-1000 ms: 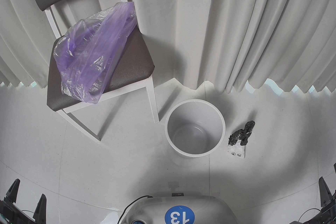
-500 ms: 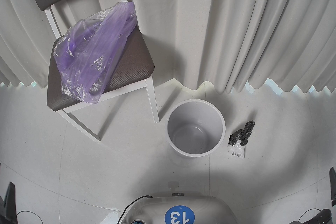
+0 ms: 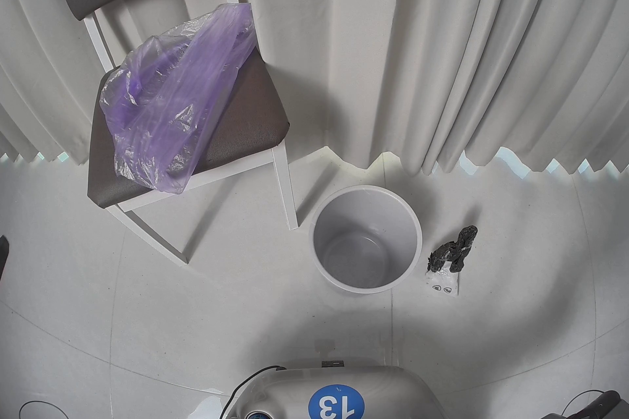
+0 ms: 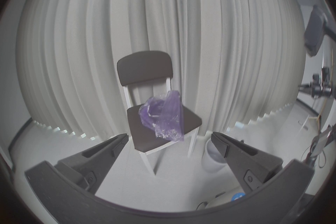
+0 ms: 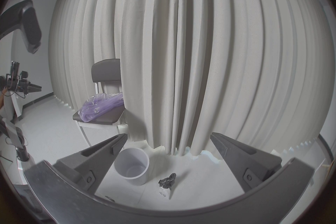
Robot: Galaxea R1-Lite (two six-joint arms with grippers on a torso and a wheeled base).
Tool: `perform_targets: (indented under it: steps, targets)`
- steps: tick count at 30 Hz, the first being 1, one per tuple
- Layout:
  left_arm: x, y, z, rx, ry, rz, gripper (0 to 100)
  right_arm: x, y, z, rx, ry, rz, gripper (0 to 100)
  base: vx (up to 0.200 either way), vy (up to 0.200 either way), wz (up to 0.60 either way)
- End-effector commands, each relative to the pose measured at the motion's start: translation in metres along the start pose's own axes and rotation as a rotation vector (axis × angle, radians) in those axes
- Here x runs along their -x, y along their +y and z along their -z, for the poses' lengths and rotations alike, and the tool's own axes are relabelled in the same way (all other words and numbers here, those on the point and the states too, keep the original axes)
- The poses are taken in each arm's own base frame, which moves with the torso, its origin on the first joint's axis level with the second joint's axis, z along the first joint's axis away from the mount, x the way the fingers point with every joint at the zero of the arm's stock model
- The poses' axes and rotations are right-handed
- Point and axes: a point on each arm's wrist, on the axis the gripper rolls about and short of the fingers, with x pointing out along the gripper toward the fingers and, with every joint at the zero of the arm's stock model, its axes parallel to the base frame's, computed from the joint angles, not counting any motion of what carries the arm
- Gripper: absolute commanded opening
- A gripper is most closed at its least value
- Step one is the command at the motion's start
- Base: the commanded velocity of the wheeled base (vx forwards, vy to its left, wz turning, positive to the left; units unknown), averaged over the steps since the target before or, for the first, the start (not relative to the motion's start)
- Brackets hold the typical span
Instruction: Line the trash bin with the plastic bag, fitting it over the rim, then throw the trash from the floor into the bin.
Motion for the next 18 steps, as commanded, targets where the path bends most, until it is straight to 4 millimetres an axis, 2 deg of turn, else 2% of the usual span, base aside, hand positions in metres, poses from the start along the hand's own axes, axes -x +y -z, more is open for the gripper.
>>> perform_targets:
  steps: [1,4,9,10,13,18]
  targets:
    - [-0.055,0.015,-0.010,-0.093,0.238,-0.023,100,-0.027,-0.005,0.003,0.030,0.097,-0.013,100,0.000,0.000,0.00]
    - [-0.076,0.017,-0.014,-0.142,0.290,-0.007,100,-0.027,-0.003,0.017,0.010,0.138,-0.017,100,0.000,0.000,0.00]
    - [-0.127,0.009,-0.031,-0.184,0.378,-0.013,100,-0.034,-0.005,0.013,-0.016,0.148,0.016,100,0.000,0.000,0.00]
    - [-0.130,0.008,-0.032,-0.187,0.382,-0.013,100,-0.035,-0.006,0.013,-0.019,0.152,0.022,100,0.000,0.000,0.00]
    - [-0.169,-0.008,-0.040,-0.175,0.416,0.025,100,-0.041,-0.008,0.014,-0.044,0.175,0.068,100,0.000,0.000,0.00]
    - [-0.214,-0.030,-0.037,-0.197,0.472,0.056,100,-0.043,-0.008,0.015,-0.047,0.183,0.061,100,0.000,0.000,0.00]
